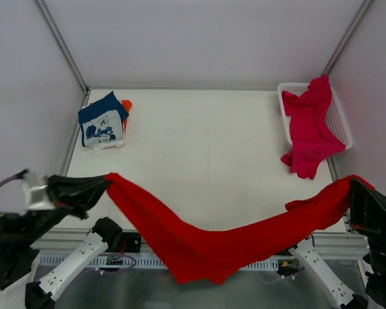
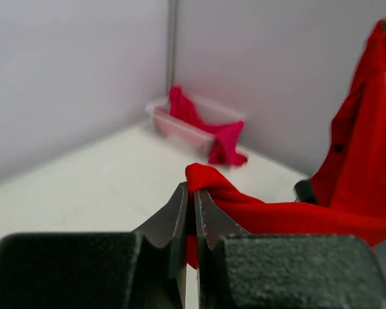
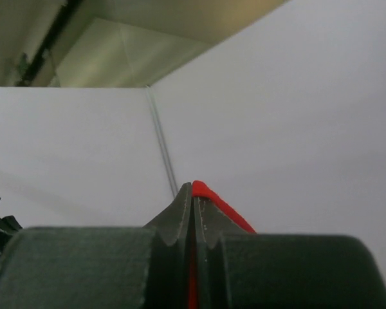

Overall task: Fold and stack the t-shirts
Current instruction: Flatten out the tshirt

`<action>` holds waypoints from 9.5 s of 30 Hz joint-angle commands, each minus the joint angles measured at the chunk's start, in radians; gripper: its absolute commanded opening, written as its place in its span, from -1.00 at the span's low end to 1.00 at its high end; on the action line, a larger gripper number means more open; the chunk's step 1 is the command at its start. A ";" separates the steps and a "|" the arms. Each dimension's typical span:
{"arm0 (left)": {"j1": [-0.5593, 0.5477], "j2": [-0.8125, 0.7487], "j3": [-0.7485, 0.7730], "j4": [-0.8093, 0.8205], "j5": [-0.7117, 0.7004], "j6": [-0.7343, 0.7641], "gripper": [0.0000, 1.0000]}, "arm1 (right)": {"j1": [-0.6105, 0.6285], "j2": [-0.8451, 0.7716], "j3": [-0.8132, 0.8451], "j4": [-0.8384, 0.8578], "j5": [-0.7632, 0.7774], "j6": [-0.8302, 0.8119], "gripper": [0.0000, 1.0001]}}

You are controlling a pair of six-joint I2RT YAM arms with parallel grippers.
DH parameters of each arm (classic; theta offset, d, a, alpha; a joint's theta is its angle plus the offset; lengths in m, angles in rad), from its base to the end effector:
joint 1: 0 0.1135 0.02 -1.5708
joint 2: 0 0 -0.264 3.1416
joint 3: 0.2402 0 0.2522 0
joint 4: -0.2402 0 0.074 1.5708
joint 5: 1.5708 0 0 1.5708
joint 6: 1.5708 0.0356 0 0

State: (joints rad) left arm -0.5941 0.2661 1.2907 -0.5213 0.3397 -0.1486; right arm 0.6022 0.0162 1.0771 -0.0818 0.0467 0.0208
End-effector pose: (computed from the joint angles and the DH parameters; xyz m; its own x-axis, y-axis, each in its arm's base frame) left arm -0.0601 0.0263 0.4753 0.2813 -0.3585 -0.8901 0.8203 0.5711 0.0293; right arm -0.0944 -0.0669 0.4518 0.6725 0.4875 -0.5568 -0.5585 0.8280 0.0503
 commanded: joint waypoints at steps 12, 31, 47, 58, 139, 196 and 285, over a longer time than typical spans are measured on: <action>0.008 0.204 -0.622 0.165 -0.628 -0.294 -1.00 | -0.002 0.312 -0.550 0.137 0.430 -0.012 -0.99; 0.008 0.736 -0.625 0.477 -0.812 -0.232 0.98 | -0.002 0.542 -0.686 0.341 0.498 -0.053 -0.99; -0.121 0.410 -0.576 0.109 -0.239 -0.364 0.98 | -0.002 0.600 -0.660 0.298 0.479 -0.032 -0.99; -0.406 0.712 -0.746 0.182 -0.433 -0.477 0.98 | -0.002 0.593 -0.652 0.264 0.476 -0.024 -0.99; -0.825 1.403 -0.574 -0.014 -0.900 -0.847 -1.00 | -0.004 0.458 -0.715 0.117 0.518 0.021 -0.99; -0.843 0.226 0.417 -0.384 -0.823 0.009 -1.00 | -0.137 0.179 0.267 -0.306 0.182 0.223 -0.99; 0.226 1.109 0.317 0.122 0.598 0.290 -1.00 | -0.637 0.546 -0.314 0.591 -0.177 0.148 -0.99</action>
State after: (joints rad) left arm -0.3843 1.2163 1.6474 -0.4225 1.1393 0.1188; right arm -0.0307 0.3489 0.9291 0.4252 -0.2363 0.1429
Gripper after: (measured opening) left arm 0.011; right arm 0.010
